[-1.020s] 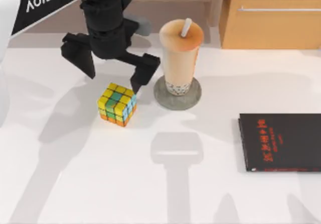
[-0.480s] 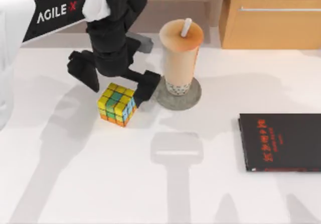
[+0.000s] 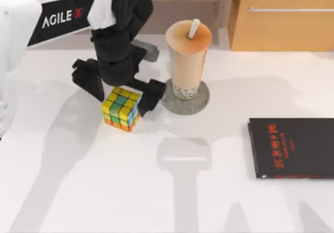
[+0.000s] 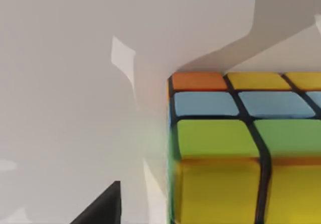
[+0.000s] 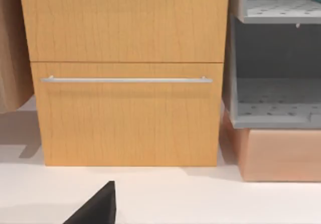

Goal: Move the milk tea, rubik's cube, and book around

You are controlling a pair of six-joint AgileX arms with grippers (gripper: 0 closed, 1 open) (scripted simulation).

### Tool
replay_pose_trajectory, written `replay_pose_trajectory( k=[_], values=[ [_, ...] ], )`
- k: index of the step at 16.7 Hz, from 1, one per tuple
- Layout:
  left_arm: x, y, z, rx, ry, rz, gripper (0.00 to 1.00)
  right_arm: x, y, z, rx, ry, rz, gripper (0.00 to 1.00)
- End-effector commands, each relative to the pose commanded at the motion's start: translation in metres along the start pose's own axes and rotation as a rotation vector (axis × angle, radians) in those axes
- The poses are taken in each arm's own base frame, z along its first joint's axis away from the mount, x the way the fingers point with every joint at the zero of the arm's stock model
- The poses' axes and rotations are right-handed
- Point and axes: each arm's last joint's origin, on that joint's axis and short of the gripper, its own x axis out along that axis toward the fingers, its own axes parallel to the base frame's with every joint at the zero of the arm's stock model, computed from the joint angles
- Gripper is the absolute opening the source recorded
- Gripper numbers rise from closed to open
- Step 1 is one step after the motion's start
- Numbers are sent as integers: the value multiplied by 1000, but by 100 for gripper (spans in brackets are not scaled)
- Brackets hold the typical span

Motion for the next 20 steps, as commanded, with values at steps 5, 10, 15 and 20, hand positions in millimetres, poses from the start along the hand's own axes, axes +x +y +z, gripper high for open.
replay_pose_trajectory(
  k=[5,10,15,20],
  values=[
    [0,0,0,0,0,0,47,0,0,0,0,0,0,100],
    [0,0,0,0,0,0,10,0,0,0,0,0,0,100],
    [0,0,0,0,0,0,0,0,0,0,0,0,0,100],
    [-1,-1,0,3,-2,-1,0,0,0,0,0,0,0,100]
  ],
)
